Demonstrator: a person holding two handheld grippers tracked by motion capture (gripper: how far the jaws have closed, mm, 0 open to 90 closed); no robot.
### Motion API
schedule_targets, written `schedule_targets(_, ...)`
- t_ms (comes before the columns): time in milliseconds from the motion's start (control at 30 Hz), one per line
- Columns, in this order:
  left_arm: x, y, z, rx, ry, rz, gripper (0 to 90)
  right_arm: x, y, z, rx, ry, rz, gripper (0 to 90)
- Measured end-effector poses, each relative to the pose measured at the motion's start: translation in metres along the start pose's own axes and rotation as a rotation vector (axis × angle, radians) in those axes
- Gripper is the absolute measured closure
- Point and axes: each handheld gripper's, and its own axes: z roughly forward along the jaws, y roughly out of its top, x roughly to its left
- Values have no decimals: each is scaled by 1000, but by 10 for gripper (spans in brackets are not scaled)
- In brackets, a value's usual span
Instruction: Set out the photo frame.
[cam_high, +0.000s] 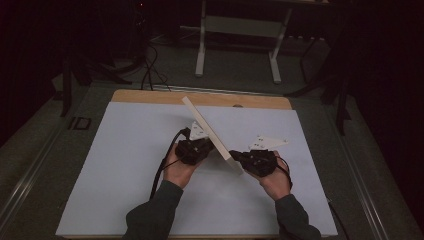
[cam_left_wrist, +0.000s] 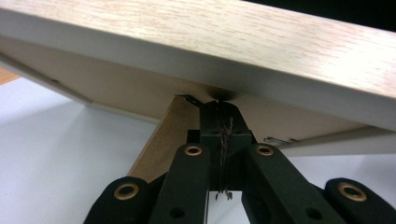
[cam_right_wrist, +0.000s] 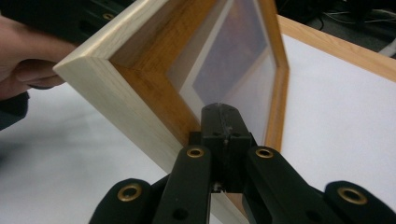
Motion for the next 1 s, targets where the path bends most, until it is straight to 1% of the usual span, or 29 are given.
schedule_targets(100, 1, 0, 1, 5, -1, -1, 900, 2, 0, 1, 2, 11, -10, 900)
schedule_targets(133, 2, 0, 2, 5, -2, -2, 900, 3, 1, 1, 3, 10, -20, 900)
schedule_targets(333, 5, 1, 4, 8, -9, -5, 900, 6, 3, 1, 12, 15, -35, 900)
schedule_targets(567, 11, 1, 6, 0, -34, -13, 900, 13, 8, 5, 17, 39, -67, 900)
schedule_targets(700, 16, 1, 7, -2, -56, -10, 900, 16, 10, 8, 21, 49, -74, 900)
schedule_targets(1000, 23, 1, 9, -12, -86, -1, 900, 20, 13, 13, 26, 62, -84, 900)
